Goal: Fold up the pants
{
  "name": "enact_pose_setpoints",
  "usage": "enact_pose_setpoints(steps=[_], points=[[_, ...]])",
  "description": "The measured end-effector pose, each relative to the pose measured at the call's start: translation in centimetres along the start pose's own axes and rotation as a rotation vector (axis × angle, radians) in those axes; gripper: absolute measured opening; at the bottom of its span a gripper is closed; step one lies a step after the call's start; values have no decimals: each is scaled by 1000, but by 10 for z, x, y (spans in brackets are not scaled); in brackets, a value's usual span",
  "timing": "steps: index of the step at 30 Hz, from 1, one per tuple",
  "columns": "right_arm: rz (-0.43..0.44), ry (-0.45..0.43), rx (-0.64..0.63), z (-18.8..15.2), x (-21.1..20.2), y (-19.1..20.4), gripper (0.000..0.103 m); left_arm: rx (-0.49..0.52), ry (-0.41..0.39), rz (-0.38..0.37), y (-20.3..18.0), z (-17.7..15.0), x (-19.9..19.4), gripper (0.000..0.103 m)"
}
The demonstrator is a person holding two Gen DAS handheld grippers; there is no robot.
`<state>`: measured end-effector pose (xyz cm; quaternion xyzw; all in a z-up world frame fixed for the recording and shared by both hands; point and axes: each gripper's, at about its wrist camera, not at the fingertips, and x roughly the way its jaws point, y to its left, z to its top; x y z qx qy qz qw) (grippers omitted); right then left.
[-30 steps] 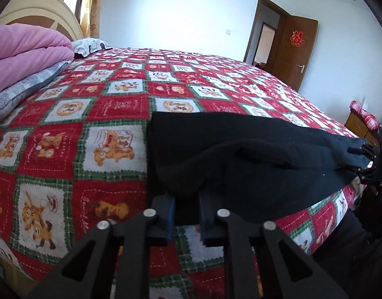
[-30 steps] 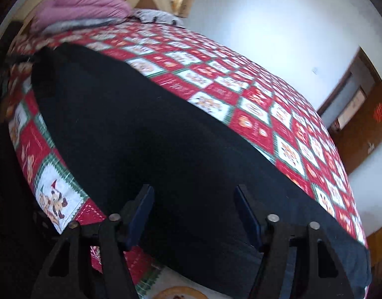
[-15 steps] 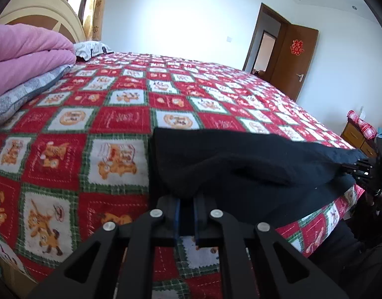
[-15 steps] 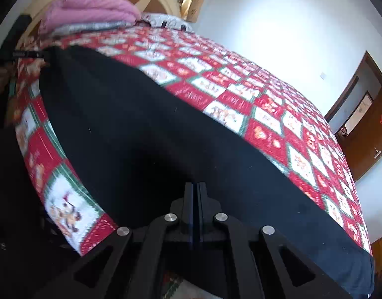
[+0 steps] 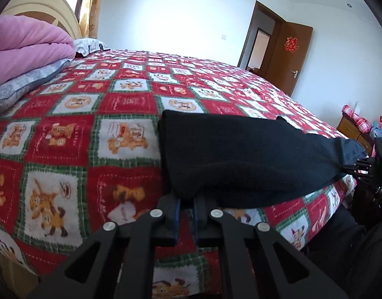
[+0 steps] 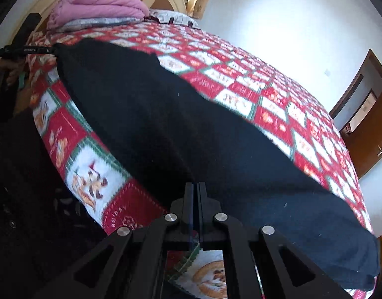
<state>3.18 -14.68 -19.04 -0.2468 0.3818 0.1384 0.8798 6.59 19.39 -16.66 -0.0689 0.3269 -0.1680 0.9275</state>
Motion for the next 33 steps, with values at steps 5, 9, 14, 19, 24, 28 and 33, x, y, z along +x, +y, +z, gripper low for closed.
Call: enact_pose_setpoints(steps=[5, 9, 14, 19, 24, 28, 33], points=[[9, -16, 35, 1, -3, -6, 2, 26, -8, 5, -2, -4, 1, 9], [14, 54, 23, -8, 18, 2, 2, 32, -4, 26, 1, -10, 5, 12], [28, 30, 50, -6, 10, -1, 2, 33, -17, 34, 1, -6, 1, 13], [37, 39, 51, -8, 14, 1, 2, 36, -14, 56, 2, -5, 4, 13], [19, 50, 24, -9, 19, 8, 3, 25, -9, 86, 9, -9, 4, 43], [29, 54, 34, -10, 15, 5, 5, 23, -8, 123, 24, -13, -7, 59], [24, 56, 47, -12, 3, 1, 29, -41, -66, 231, 47, -8, -28, 58]])
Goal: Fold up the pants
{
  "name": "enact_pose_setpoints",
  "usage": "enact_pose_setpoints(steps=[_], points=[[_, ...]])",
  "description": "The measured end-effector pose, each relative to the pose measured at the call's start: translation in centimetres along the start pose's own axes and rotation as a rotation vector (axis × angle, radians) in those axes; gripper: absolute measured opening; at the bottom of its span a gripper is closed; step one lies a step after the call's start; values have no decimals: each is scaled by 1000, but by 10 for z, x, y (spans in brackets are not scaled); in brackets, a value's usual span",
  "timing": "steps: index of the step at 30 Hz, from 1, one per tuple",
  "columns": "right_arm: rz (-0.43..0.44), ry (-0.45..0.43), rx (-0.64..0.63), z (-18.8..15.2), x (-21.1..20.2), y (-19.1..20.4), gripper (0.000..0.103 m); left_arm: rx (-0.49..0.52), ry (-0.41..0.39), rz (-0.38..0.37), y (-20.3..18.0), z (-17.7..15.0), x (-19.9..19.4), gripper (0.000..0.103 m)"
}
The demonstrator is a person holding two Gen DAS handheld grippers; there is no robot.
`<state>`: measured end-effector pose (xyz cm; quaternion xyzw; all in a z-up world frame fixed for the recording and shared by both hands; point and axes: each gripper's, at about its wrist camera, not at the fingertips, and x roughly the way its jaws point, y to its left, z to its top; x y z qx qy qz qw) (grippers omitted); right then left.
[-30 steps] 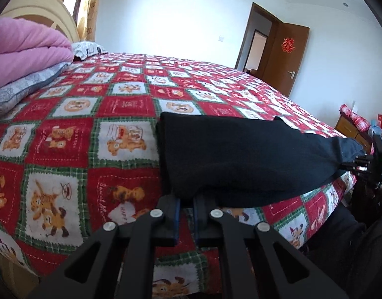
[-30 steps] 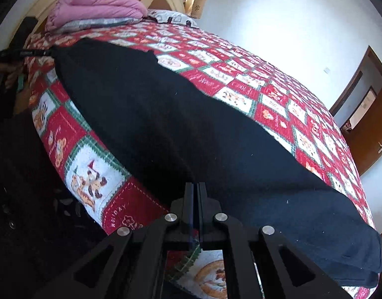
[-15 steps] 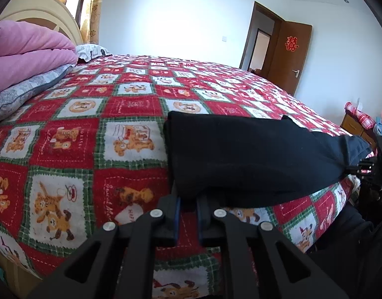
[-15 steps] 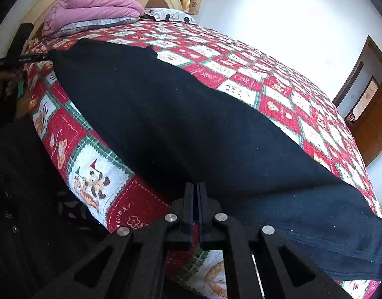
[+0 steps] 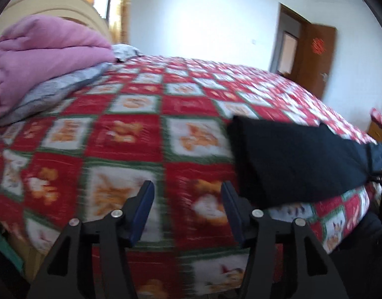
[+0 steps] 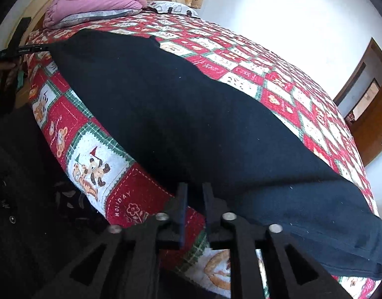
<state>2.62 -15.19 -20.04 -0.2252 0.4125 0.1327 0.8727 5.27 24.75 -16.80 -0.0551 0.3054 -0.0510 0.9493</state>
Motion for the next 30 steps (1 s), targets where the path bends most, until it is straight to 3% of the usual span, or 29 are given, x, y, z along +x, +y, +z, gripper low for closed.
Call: enact_pose_setpoints(steps=[1, 2, 4, 7, 11, 15, 19, 23, 29, 30], points=[[5, 1, 18, 0, -2, -4, 40, -18, -19, 8, 3, 3, -4, 58], [11, -5, 46, -2, -6, -9, 43, -34, -39, 14, 3, 8, -9, 58], [17, -19, 101, -5, -14, -21, 43, -47, -76, 7, -4, 19, -15, 58], [-5, -41, 208, -16, -28, -48, 43, -22, -112, -43, -35, 33, -20, 68], [-100, -81, 430, -43, -58, -113, 43, 4, -68, -178, -80, 38, -4, 72], [-260, -137, 782, -93, -100, -199, 43, 77, 2, -204, -118, 30, 25, 72], [-371, -170, 1014, -138, -128, -258, 43, 47, 34, -209, -122, 27, 47, 72], [-327, -199, 1119, -155, -128, -289, 43, 21, 16, -200, -113, 22, 50, 72], [-301, -228, 1213, -163, -114, -304, 43, 47, -12, -175, -110, 18, 43, 72], [-300, -234, 1219, -162, -112, -306, 31, 36, -15, -178, -106, 18, 44, 72]])
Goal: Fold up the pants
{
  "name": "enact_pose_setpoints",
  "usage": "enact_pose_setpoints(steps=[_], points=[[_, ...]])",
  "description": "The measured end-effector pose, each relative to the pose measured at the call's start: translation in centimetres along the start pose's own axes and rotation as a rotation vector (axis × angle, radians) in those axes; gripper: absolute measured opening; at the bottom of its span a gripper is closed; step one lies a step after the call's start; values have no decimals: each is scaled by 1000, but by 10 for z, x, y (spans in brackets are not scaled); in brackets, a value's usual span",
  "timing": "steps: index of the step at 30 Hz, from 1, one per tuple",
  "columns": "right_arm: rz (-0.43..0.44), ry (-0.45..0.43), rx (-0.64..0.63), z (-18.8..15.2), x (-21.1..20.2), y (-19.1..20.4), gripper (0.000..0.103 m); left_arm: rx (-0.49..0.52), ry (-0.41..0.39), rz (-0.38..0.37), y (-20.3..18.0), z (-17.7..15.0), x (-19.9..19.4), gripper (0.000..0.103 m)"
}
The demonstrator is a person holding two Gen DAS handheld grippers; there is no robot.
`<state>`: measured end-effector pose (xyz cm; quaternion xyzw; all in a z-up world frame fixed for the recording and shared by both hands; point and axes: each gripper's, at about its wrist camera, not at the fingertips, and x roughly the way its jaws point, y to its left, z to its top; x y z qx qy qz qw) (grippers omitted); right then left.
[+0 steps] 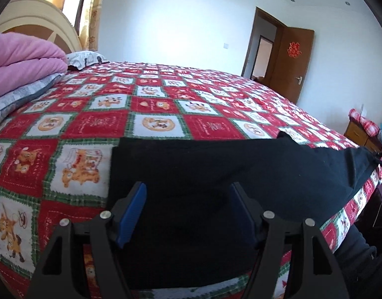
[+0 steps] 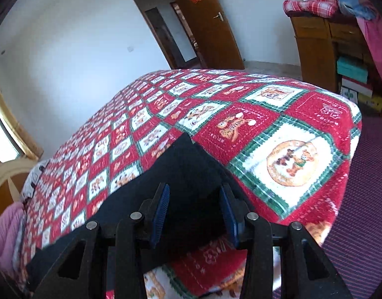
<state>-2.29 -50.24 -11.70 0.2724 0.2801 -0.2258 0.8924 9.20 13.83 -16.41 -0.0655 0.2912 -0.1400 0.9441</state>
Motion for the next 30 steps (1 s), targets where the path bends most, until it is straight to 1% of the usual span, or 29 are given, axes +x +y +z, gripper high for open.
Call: enact_pose_setpoints(steps=[1, 2, 4, 7, 9, 12, 13, 16, 18, 20, 22, 24, 25, 26, 27, 28, 29, 30], points=[[-1, 2, 0, 1, 2, -1, 10, -4, -2, -1, 2, 0, 1, 72], [0, 9, 0, 1, 4, -1, 6, -1, -6, 3, 4, 0, 1, 72], [15, -4, 8, 2, -1, 1, 6, 11, -7, 3, 5, -1, 0, 72], [31, -87, -22, 8, -28, 6, 5, 27, -9, 5, 5, -2, 2, 72], [37, -115, -17, 11, -41, 4, 5, 27, -14, 3, 7, -3, 2, 72], [10, -86, -3, 8, -39, -7, 5, 33, -15, 7, 7, -3, 3, 72], [-15, -65, 4, 4, -31, -15, 5, 30, -15, 6, 7, -2, 3, 72], [-36, -9, 27, -5, -14, -28, 5, 35, -9, 7, 7, -2, 4, 72], [-32, -20, 28, -4, -17, -27, 5, 34, -11, 5, 7, -2, 4, 72], [-56, -36, -21, -2, -22, -18, 6, 37, -15, 7, 7, -3, 3, 72], [-86, -21, -35, -3, -18, -17, 6, 38, -19, 6, 7, -3, 3, 72], [-93, -11, -31, -6, -15, -20, 7, 32, -12, 11, 6, -1, 1, 72], [-96, -17, -37, -7, -16, -19, 11, 29, -10, 16, 4, 1, 0, 72], [-119, -19, -50, -7, -19, -16, 17, 28, -13, 26, 3, 3, -2, 73], [-154, -34, -66, -6, -24, -12, 36, 27, -27, 36, 0, 7, -5, 73], [-196, -58, -85, -6, -30, -8, 58, 25, -36, 33, -2, 9, -8, 73], [-252, -106, -112, -5, -39, -1, 62, 21, -49, 27, -7, 13, -11, 74], [-272, -142, -125, -6, -47, 4, 63, 23, -60, 18, -12, 17, -14, 78]])
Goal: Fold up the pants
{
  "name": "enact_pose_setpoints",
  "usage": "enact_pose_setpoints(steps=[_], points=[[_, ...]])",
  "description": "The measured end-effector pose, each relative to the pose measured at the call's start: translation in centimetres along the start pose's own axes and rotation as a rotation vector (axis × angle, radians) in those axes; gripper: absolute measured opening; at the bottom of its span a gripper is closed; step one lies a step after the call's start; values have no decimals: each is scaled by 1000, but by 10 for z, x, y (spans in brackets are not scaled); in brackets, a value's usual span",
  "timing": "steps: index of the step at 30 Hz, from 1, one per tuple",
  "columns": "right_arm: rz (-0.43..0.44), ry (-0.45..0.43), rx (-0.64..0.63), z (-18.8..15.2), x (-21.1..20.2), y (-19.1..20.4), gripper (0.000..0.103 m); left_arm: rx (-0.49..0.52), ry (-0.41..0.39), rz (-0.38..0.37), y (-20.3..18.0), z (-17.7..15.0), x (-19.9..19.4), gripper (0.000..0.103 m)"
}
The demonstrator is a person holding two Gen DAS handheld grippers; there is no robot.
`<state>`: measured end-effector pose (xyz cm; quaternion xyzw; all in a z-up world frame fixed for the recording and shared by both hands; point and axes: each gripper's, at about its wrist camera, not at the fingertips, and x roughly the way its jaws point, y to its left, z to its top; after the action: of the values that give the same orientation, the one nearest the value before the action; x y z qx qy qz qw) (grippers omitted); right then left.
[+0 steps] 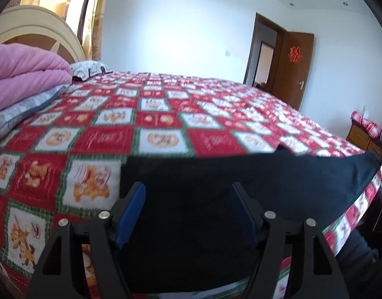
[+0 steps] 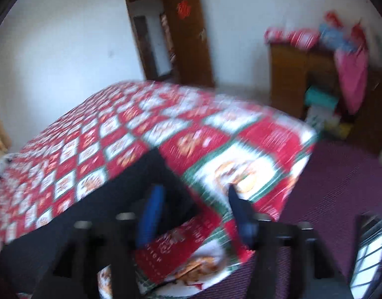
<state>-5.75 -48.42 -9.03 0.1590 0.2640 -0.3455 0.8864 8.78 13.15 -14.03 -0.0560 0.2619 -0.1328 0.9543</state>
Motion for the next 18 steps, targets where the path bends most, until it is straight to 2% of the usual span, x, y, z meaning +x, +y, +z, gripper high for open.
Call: enact_pose_setpoints(steps=[2, 3, 4, 6, 7, 9, 12, 14, 16, 18], points=[[17, -60, -39, 1, -19, 16, 63, 9, -21, -21, -12, 5, -4, 83], [46, -70, -64, 0, -24, 27, 63, 14, -26, -39, -23, 7, -3, 85], [112, -76, -111, -6, -30, 47, 62, 27, -23, -64, -36, 9, -1, 85], [239, -44, -182, -18, -33, 79, 62, 73, -2, -110, -63, 9, 7, 86], [324, 3, -237, -28, -32, 102, 62, 102, 13, -129, -79, 7, 13, 86], [420, 65, -335, -51, -29, 141, 62, 127, 34, -154, -100, 4, 24, 86], [446, 105, -514, -89, -28, 194, 62, 133, 82, -192, -122, -7, 42, 86], [440, 138, -620, -112, -29, 216, 56, 142, 119, -204, -131, -17, 50, 86], [425, 181, -684, -131, -25, 226, 50, 164, 158, -201, -134, -30, 55, 86], [395, 263, -703, -146, -11, 224, 45, 203, 144, -193, -135, -40, 51, 86]])
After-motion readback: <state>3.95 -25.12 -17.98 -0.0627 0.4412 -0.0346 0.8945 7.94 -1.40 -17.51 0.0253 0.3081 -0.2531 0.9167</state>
